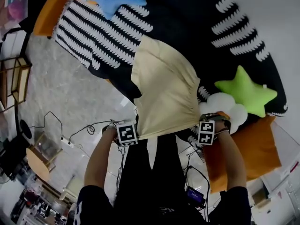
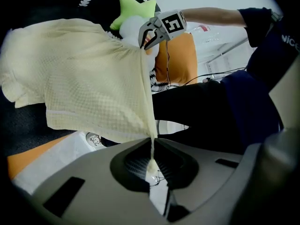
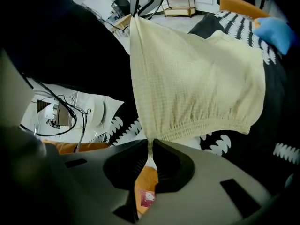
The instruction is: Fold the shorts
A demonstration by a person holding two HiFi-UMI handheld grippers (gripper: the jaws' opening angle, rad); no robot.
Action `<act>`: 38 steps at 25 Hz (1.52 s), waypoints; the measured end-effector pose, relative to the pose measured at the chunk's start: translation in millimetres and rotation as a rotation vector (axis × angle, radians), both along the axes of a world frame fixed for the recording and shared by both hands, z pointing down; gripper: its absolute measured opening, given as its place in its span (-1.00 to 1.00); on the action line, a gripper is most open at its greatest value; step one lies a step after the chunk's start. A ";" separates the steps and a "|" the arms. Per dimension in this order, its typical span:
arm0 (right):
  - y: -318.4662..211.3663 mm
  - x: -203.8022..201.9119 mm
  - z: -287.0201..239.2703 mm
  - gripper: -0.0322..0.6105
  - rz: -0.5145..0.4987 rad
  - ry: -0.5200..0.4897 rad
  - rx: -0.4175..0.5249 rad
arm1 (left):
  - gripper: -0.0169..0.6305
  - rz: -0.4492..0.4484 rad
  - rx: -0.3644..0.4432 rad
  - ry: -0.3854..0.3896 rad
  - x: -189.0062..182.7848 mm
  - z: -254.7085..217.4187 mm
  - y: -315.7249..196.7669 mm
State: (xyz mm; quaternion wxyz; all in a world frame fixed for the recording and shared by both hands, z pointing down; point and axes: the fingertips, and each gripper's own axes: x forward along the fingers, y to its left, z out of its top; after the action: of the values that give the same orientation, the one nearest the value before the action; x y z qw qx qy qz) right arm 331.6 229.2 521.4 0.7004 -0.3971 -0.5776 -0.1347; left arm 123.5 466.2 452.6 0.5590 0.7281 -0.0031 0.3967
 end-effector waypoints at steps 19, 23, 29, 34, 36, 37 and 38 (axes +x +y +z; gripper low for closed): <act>-101.4 -114.1 -55.0 -0.76 0.593 -0.052 -0.295 | -0.88 0.032 0.116 -0.183 -176.6 -63.9 -183.2; -127.8 -136.6 -22.1 -0.76 0.749 -0.055 -0.269 | -0.89 0.079 0.106 -0.209 -208.0 -35.4 -234.1; -159.3 -159.1 16.1 -0.76 0.914 0.031 -0.265 | -0.89 0.092 0.067 -0.214 -250.8 7.0 -317.1; -171.5 -183.2 43.8 -0.76 1.010 0.100 -0.235 | -0.88 0.022 0.106 -0.234 -286.2 44.3 -368.9; -177.9 -189.3 53.5 -0.76 1.021 0.114 -0.210 | -0.88 -0.023 0.143 -0.251 -296.0 62.1 -385.7; -180.9 -189.7 57.0 -0.76 1.028 0.118 -0.197 | -0.88 -0.043 0.164 -0.263 -298.4 69.9 -393.0; -184.0 -188.6 60.1 -0.76 1.040 0.120 -0.182 | -0.88 -0.061 0.185 -0.282 -299.3 77.5 -399.5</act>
State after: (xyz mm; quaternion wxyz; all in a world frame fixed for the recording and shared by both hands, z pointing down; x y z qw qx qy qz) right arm 142.9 45.2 581.5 0.6691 -0.1246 -0.6666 0.3039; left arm -175.8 66.7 530.1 0.4954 0.7132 -0.1402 0.4757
